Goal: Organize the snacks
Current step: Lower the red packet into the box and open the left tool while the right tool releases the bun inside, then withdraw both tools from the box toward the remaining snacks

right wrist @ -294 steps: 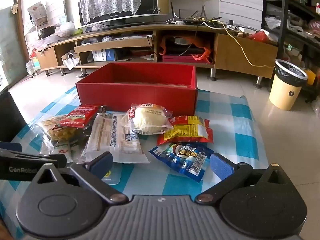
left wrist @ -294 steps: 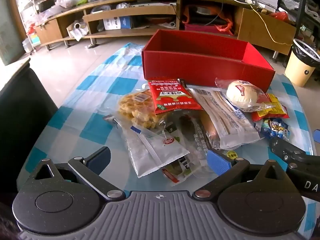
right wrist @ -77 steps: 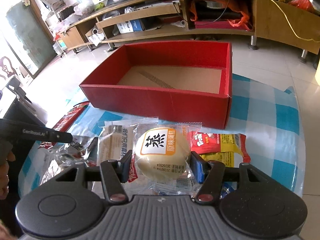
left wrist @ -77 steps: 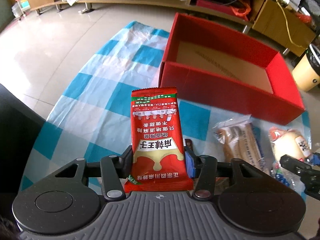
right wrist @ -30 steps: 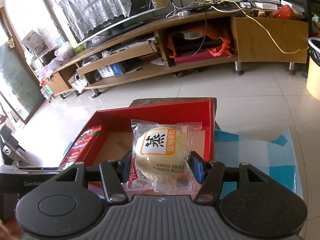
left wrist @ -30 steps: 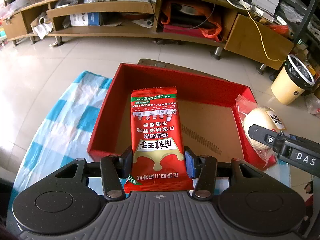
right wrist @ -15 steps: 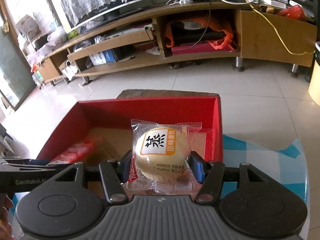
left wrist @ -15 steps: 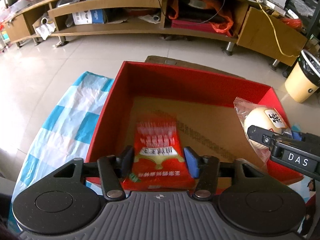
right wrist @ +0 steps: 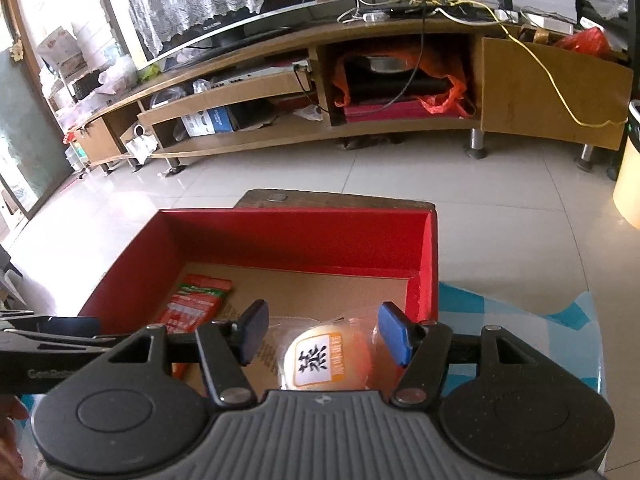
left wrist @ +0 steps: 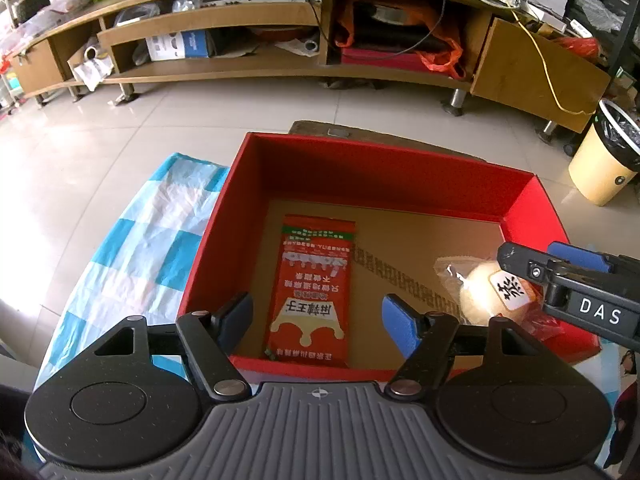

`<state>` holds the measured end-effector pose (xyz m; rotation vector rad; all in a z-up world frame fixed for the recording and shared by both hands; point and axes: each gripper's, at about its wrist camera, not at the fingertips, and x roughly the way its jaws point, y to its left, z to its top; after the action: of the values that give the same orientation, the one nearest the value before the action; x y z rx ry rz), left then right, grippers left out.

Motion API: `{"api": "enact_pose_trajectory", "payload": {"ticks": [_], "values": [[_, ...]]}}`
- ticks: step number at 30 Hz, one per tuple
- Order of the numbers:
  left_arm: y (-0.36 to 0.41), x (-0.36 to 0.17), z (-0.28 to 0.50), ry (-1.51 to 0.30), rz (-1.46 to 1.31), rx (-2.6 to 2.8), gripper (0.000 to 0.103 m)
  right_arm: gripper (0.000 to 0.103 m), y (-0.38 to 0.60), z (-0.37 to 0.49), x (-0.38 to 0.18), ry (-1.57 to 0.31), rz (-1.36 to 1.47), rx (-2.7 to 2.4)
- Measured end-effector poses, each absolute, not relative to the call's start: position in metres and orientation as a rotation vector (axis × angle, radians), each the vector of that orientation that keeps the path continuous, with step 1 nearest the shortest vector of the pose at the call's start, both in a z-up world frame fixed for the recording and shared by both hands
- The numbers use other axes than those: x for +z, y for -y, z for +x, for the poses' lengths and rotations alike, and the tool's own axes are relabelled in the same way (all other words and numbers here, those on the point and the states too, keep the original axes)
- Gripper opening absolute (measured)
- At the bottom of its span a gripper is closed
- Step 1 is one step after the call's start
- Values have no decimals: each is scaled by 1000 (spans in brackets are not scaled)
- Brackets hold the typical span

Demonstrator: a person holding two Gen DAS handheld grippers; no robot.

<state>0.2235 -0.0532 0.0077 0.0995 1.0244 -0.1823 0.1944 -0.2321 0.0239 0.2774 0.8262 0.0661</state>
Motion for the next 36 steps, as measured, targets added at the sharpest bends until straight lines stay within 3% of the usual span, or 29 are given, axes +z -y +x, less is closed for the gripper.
{"api": "enact_pose_trajectory", "payload": {"ticks": [36], "values": [[-6, 24, 122, -1086, 19, -184, 83, 61, 209, 83, 44, -866, 255, 154]]}}
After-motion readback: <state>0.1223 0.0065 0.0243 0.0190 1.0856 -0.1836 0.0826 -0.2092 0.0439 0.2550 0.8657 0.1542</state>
